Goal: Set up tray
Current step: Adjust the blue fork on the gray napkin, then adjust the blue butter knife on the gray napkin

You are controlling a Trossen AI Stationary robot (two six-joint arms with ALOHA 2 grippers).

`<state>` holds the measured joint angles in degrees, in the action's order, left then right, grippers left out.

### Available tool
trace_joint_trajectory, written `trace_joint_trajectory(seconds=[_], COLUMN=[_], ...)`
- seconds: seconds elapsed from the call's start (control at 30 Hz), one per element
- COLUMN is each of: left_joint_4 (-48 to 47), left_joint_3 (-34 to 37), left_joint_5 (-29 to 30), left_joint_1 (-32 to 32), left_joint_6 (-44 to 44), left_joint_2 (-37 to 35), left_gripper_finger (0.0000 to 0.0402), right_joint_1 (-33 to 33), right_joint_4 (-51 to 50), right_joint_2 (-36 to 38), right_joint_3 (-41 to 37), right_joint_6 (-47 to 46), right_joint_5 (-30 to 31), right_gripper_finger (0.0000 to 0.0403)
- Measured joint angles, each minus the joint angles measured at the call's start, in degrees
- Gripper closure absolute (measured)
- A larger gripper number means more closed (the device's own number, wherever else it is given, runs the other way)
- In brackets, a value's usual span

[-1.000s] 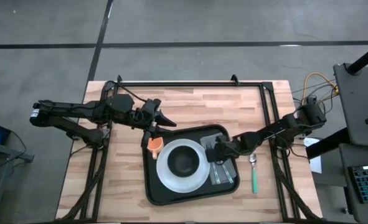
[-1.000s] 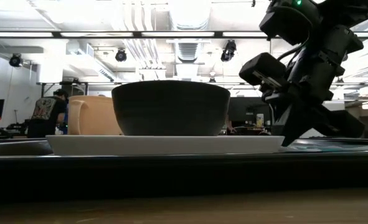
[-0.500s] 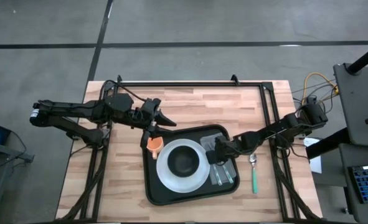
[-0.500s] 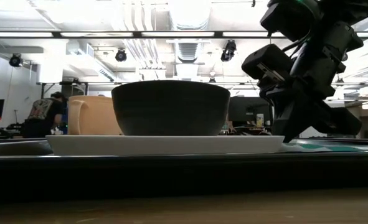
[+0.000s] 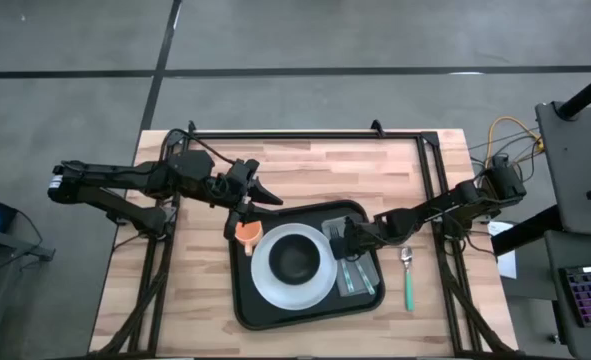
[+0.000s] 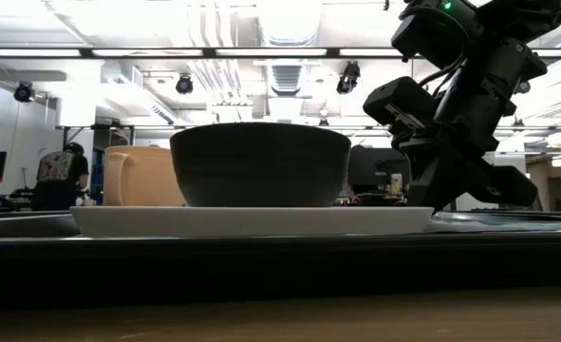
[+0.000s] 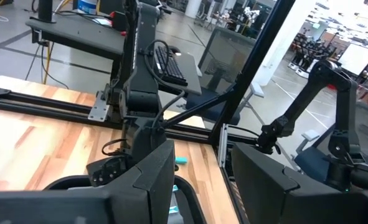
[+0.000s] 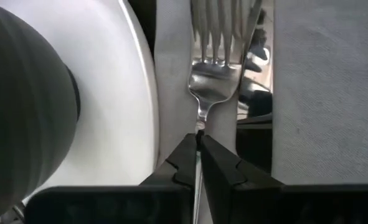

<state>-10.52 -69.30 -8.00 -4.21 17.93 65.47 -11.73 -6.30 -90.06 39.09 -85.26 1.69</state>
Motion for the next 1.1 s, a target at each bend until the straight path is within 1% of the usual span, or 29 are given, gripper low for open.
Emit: trace_joint_trajectory(seconds=[0.2, 0.3, 0.47, 0.67, 0.73, 0.8, 0.87, 1.0, 1.1], left_joint_4=[0.00, -0.01, 0.00, -0.05, -0.08, -0.11, -0.18, -0.25, -0.10], left_joint_3=[0.00, 0.02, 0.02, 0.04, 0.07, 0.07, 0.07, 0.07, 0.07], left_joint_5=[-0.95, -1.11, -1.13, -1.14, -1.14, -1.14, -1.14, -1.14, -1.14], left_joint_1=[0.00, 0.00, 0.00, 0.00, 0.00, 0.00, 0.00, 0.00, 0.00], left_joint_6=[0.15, 0.20, 0.39, 0.39, 0.42, 0.42, 0.44, 0.44, 0.44], left_joint_2=[0.00, 0.00, 0.00, 0.00, 0.00, 0.00, 0.00, 0.00, 0.00], left_gripper_finger=[0.0260, 0.0260, 0.0260, 0.0260, 0.0260, 0.0260, 0.0260, 0.0260, 0.0260], right_joint_1=[0.04, 0.04, -0.02, -0.03, -0.52, -1.71, -3.35, -6.50, -7.59], right_joint_4=[0.46, -0.56, -2.78, -5.07, -8.97, -14.09, -17.18, -17.56, -17.62], right_joint_2=[0.00, 0.00, 1.23, 4.23, 5.13, 5.31, 5.24, 4.81, 4.72], right_joint_3=[0.02, 0.02, 0.02, 1.67, 2.47, 3.26, 3.77, 3.80, 3.82], right_joint_6=[-0.30, -0.77, -2.18, -0.56, -0.30, -1.57, -2.91, -6.01, -7.39], right_joint_5=[-0.13, -1.12, -1.68, -1.61, -1.44, -1.47, -1.51, -1.01, -0.15], right_gripper_finger=[0.0346, 0.0325, 0.0307, 0.0309, 0.0312, 0.0317, 0.0320, 0.0325, 0.0326])
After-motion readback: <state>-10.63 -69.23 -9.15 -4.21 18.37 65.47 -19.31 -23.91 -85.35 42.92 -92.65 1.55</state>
